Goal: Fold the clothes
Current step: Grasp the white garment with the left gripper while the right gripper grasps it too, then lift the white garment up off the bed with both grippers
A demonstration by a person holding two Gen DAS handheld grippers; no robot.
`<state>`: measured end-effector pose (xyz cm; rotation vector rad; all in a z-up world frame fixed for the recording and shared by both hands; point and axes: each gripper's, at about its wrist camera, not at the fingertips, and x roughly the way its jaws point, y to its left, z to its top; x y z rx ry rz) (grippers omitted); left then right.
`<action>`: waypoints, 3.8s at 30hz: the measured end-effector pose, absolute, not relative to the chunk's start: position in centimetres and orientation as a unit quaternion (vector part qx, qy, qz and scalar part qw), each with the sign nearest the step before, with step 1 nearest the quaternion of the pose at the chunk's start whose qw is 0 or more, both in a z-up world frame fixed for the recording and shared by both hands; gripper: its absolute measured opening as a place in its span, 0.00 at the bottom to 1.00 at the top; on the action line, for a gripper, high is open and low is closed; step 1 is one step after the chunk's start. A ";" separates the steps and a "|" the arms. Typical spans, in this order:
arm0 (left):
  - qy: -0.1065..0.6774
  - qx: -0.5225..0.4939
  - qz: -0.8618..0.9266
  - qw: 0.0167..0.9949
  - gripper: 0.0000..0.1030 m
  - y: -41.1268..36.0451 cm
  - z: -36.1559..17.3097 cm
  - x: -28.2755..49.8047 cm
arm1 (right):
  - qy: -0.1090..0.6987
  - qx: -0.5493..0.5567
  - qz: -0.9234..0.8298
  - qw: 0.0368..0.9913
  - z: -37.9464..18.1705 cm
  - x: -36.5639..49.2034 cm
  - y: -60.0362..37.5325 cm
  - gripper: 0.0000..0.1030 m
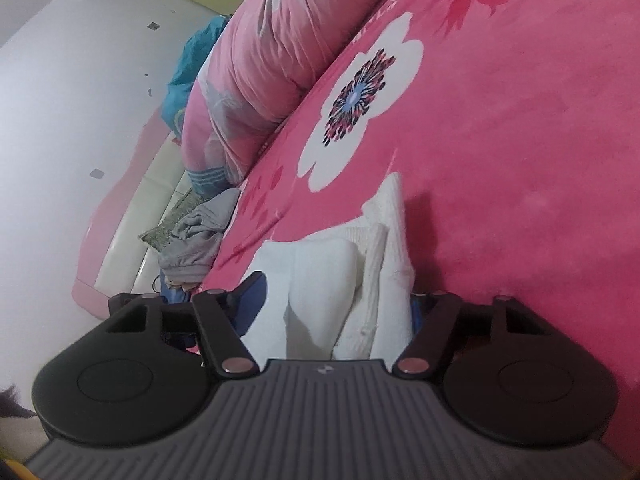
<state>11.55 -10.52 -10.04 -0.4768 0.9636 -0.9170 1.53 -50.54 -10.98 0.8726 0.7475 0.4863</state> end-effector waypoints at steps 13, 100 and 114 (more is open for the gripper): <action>0.440 -0.205 -0.444 0.753 0.33 -10.8 -10.8 12.5 | 0.380 0.364 0.268 0.807 -11.1 3.1 -49.2 0.31; -0.172 -0.076 -0.569 0.800 0.14 -29.6 33.0 -22.3 | -0.080 -0.328 -0.209 0.918 35.2 -28.7 -45.0 0.17; -0.162 -0.052 -0.586 0.792 0.15 -42.1 30.6 -19.4 | -0.074 -0.301 -0.220 0.925 34.3 -26.2 -57.1 0.17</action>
